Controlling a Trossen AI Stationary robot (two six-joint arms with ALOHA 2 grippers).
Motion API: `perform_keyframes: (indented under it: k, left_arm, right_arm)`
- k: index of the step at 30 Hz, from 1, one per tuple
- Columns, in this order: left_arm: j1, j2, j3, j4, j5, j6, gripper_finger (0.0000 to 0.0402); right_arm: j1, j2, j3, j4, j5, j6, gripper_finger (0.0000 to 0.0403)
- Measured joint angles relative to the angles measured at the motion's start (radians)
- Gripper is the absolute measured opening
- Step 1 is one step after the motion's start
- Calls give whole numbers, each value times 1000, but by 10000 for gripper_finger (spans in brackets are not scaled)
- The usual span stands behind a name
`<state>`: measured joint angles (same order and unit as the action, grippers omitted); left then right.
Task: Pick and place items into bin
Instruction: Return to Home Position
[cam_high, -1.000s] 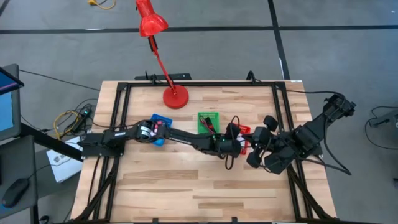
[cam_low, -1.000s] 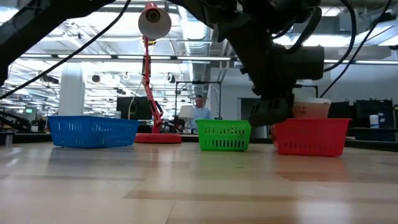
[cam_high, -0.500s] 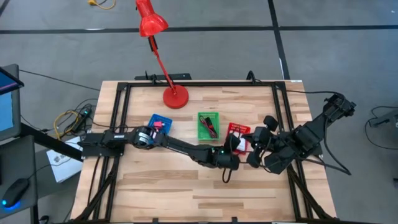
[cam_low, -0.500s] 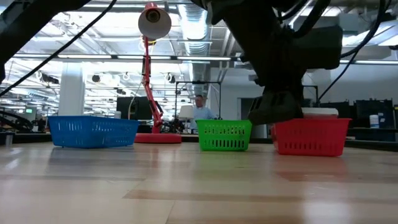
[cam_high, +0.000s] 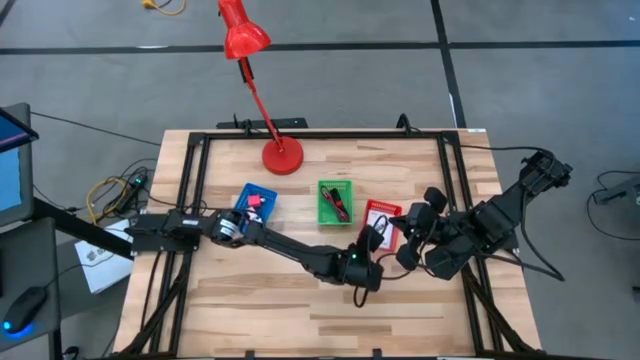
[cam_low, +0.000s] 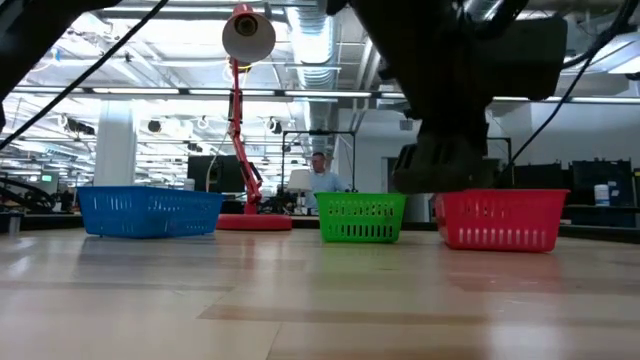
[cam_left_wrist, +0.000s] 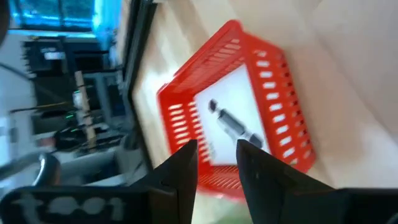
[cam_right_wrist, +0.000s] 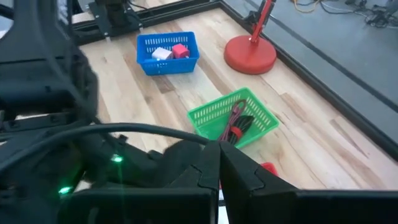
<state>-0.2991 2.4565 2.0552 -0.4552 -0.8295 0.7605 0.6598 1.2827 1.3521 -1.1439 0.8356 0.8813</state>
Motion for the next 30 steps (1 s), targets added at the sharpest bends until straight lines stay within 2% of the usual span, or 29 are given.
perform_keyframes:
  k: [2, 4, 7, 11, 15, 21, 24, 26, 30]
  left_arm:
    - [-9, 0, 9, -13, -62, 12, 104]
    - [-11, 0, 45, -76, -77, 9, 104]
    - [-1, -16, 143, -304, -23, -42, 104]
    - [38, -81, 302, -628, 82, -204, 104]
    - [102, -262, 253, -737, 90, -317, 104]
    - [214, -550, 252, -1028, 96, -572, 104]
    - [265, -689, 252, -1121, 121, -685, 104]
    - [298, -785, 234, -1112, 194, -727, 104]
    - [356, -1003, 114, -1102, 515, -706, 98]
  right_arm:
    - [0, 0, 0, 0, 0, 9, 0]
    - [1, 0, 0, 0, 2, 5, 0]
    - [2, -6, 0, -1, 26, 1, 0]
    - [14, -54, 2, -16, -69, -56, 0]
    - [17, -88, 1, -38, -153, -45, 0]
    - [31, -176, 1, -148, -158, 14, 0]
    - [30, -237, 1, -215, -150, 44, 0]
    - [30, -279, 1, -243, -130, 53, 0]
    - [38, -340, -13, -275, -74, 13, 0]
